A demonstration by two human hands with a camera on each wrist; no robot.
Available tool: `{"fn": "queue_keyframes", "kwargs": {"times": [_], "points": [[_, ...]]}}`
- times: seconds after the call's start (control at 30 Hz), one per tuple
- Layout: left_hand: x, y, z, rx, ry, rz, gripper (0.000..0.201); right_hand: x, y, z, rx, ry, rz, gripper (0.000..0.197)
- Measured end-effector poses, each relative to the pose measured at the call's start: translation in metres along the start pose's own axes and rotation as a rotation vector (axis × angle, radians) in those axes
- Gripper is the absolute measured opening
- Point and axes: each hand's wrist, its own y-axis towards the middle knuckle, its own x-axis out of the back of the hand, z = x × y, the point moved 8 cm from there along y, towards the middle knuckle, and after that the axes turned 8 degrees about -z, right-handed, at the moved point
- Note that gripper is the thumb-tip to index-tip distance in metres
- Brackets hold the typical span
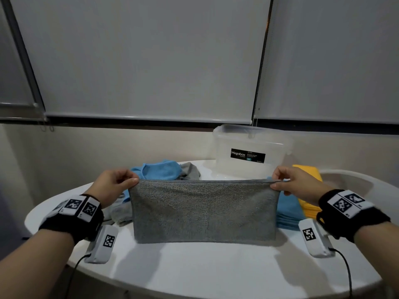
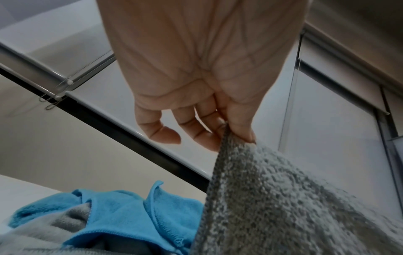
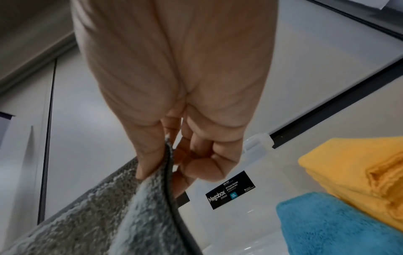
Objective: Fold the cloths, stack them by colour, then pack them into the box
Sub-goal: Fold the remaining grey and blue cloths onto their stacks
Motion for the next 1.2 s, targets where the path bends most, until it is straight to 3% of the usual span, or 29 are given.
{"fn": "queue_keyframes", "kwargs": {"times": [0.1,0.27,0.37,0.47,0.57,0.67,0.77,0.93,1.03,1.1,1.2], "points": [[0.005,-0.005,-0.008,-0.007,-0.017,0.062,0.007,0.007,-0.006,-0.002,-0.016,0.089,0.042,0.019],[0.014,-0.009,-0.011,0.104,-0.189,0.215,0.008,0.012,-0.02,-0.006,-0.148,0.358,0.234,0.063],[0.016,-0.012,-0.007,0.223,-0.309,0.291,0.01,0.01,-0.023,-0.009,-0.221,0.404,0.306,0.051],[0.012,-0.011,0.003,0.299,-0.312,0.302,0.003,-0.005,-0.024,-0.017,-0.299,0.356,0.339,0.013],[-0.003,-0.011,0.022,0.323,-0.126,0.312,0.007,-0.027,-0.016,-0.032,-0.232,-0.069,0.329,0.017],[-0.031,-0.007,0.051,0.246,0.223,0.332,0.026,-0.061,-0.003,-0.036,-0.088,-0.495,0.305,0.028],[-0.054,-0.004,0.078,0.279,0.394,0.239,0.031,-0.093,0.006,-0.046,-0.107,-0.621,0.262,0.024],[-0.073,-0.005,0.092,0.34,0.377,0.067,0.022,-0.11,0.019,-0.051,-0.141,-0.759,0.162,0.027],[-0.082,-0.007,0.084,0.305,0.613,0.193,0.01,-0.12,0.018,-0.045,-0.068,-0.82,0.164,0.026],[-0.089,-0.01,0.074,0.237,0.809,0.243,0.024,-0.131,0.012,-0.039,-0.02,-0.803,0.187,0.018],[-0.119,-0.027,0.042,0.095,0.846,0.378,0.045,-0.161,-0.005,-0.016,0.079,-0.727,0.296,0.027]]}}
